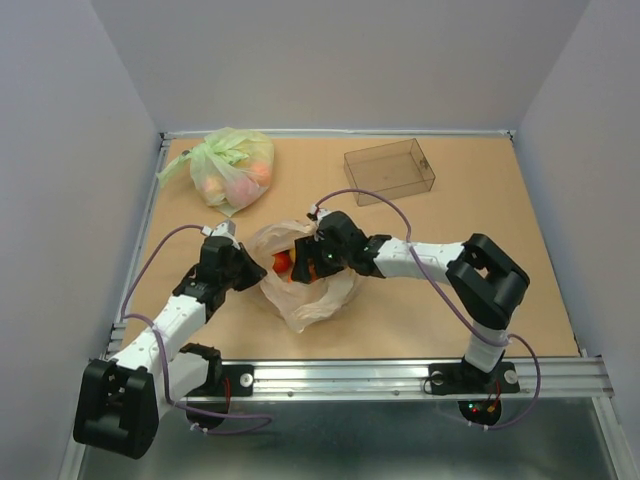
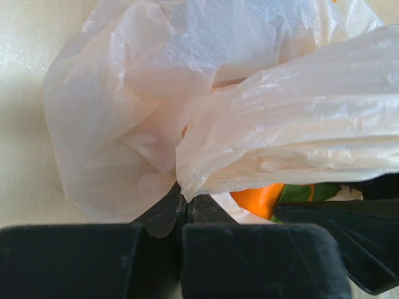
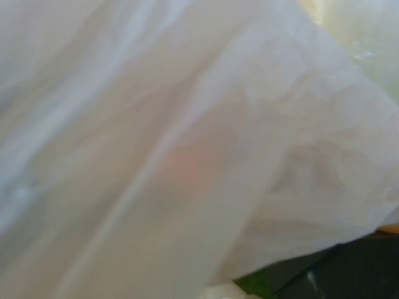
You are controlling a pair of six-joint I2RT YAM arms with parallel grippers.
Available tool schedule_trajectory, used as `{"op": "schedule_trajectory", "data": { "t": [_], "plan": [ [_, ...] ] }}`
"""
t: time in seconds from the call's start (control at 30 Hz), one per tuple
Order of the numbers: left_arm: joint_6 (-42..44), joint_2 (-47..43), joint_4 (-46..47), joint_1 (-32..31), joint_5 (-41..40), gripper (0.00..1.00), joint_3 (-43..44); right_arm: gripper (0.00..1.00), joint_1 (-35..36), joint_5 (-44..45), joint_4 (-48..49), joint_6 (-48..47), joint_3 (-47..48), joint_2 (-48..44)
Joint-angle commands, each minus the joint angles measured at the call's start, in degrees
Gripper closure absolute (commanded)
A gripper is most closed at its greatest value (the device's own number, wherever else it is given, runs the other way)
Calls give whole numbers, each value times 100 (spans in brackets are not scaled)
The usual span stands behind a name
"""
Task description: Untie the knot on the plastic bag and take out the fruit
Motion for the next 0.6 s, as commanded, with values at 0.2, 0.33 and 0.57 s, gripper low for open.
{"op": "schedule_trajectory", "data": {
  "t": [0.2,0.33,0.57],
  "plan": [
    [-73,107,514,-185,79,100,70,53,170,-607,465,-261,-86,-121],
    [15,28,532,-220,-149,100,211,77,188,-431,368,-331,-25,-559],
    [507,-25,383,-220,-729,100,755,92,188,411,131,-736,28,-1290]
  ]
}}
